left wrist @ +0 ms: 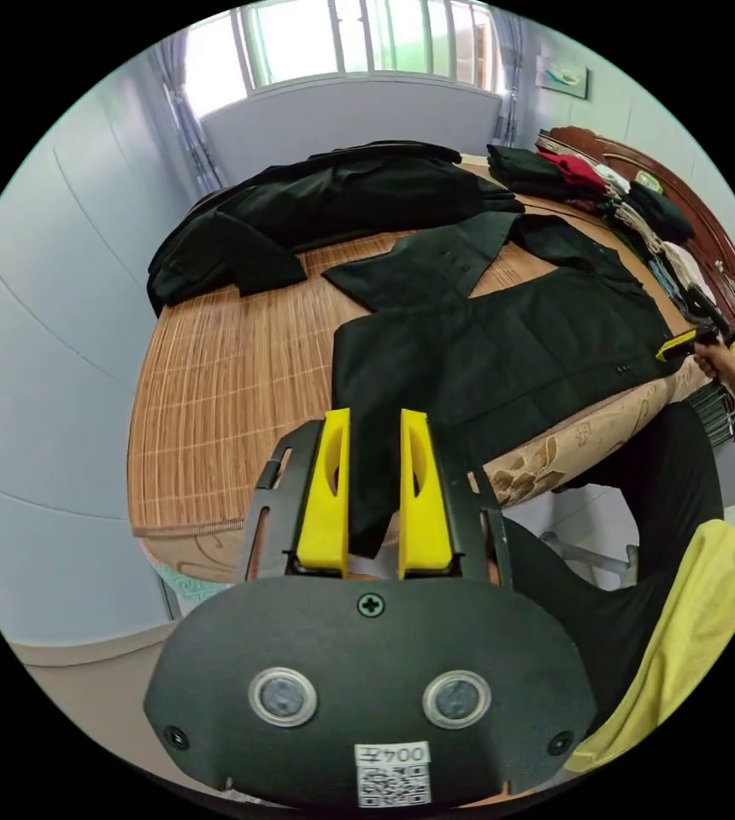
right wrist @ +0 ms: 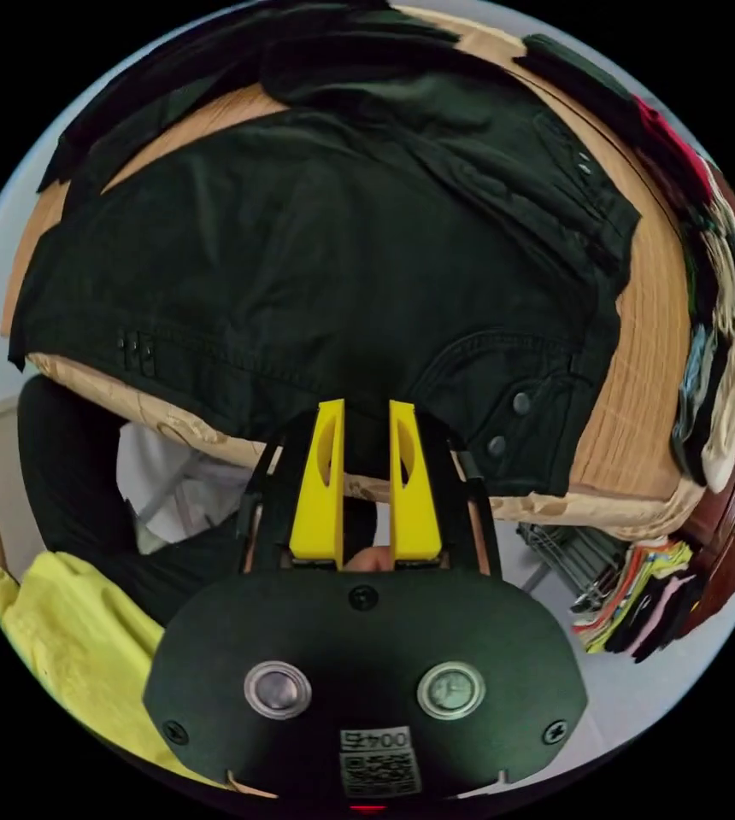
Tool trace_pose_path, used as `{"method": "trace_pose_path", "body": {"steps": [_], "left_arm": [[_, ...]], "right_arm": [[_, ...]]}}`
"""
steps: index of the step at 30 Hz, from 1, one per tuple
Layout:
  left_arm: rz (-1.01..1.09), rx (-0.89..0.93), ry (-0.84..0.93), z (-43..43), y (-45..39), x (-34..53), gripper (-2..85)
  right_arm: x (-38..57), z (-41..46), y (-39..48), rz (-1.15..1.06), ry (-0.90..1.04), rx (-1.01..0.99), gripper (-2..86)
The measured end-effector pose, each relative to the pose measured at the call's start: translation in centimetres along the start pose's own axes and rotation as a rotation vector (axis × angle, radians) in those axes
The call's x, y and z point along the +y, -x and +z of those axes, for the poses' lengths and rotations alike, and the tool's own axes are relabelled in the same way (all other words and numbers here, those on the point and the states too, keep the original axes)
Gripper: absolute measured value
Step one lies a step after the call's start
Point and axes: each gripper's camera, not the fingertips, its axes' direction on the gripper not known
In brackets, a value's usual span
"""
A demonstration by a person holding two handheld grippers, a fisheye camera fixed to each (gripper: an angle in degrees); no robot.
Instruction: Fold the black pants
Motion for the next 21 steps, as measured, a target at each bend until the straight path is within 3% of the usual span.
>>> {"method": "trace_pose_path", "body": {"steps": [6, 13, 21], "left_arm": [[0.118, -0.03, 0.033, 3.0, -2.5, -8.7, 10.6], [0.339, -0.07, 0.059, 7.5, -9.2, -19.6, 15.1], [0.266, 0.006, 0.264, 14.7, -8.2, -26.0, 17.8]], "right_arm": [[-7.1, 0.8, 2.3, -0.222, 0.25, 0.117, 8.6], [-14.2, 2.1, 0.9, -0.312, 0.492, 0.031, 8.8], [-17.2, 2.7, 0.9, -0.369, 0.551, 0.052, 8.9]]}}
